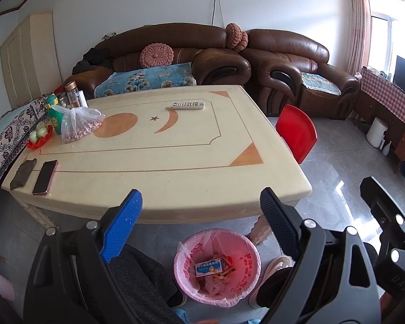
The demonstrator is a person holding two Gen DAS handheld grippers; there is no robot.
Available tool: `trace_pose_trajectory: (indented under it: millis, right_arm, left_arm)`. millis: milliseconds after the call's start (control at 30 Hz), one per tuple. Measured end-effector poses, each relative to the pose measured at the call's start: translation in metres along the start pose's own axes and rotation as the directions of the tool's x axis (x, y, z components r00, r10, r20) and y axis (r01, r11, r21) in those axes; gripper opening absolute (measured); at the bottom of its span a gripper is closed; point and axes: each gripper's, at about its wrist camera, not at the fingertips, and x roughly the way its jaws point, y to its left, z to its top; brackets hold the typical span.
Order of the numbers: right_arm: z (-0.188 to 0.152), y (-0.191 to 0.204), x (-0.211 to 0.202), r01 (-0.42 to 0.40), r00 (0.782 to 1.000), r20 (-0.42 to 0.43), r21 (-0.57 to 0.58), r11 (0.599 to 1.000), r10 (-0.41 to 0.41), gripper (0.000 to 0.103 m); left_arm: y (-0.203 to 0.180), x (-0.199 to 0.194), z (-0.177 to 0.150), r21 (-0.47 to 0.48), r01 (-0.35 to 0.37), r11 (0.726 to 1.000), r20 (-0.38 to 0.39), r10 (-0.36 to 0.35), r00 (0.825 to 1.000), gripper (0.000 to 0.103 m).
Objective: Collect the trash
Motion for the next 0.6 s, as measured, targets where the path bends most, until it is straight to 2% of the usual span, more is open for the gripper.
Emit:
trace_pose_trajectory:
  millis: [333,367,400,467,600]
  right_arm:
    - [-0.0017,0.0,0.0029,0.008,1.0,-0.003,-0.001,1.0,-0.008,0.096]
    - [-0.0026,-0.0005,0.0041,0.01,1.0,-0.005,0.001,1.0,-0.01,0.096]
    - [-0.0034,-0.0008,0.0049,0.011,1.0,-0.007,0.002,1.0,-0.011,0.096]
    - [-0.0042,-0.001,0.0063,0.014,1.0,-0.009,0.003,1.0,-0.014,0.096]
    - [-0.0066,-0.0017,0.0073,0.015,1.0,-0.012,0.007,1.0,-0.015,0.096]
  left_arm:
    - [0.003,0.0023,-0.0009,0.007,-0.01,1.0,-0.005,0.01,1.0,0.087]
    - [0.0031,0.0029,-0.001,0.009,-0.029,1.0,-0.002,0.029,1.0,0.093]
    - [0.0027,0.0038,-0.0007,0.01,-0.034,0.999,-0.002,0.034,0.999,0.095]
    - [0.0046,0.0053,-0.0016,0.002,0.01,1.0,-0.014,-0.01,1.0,0.095]
    - [0.0045,0.0077,-0.0021,0.003,0.033,0.999,-0.027,-0.033,0.999,0.095]
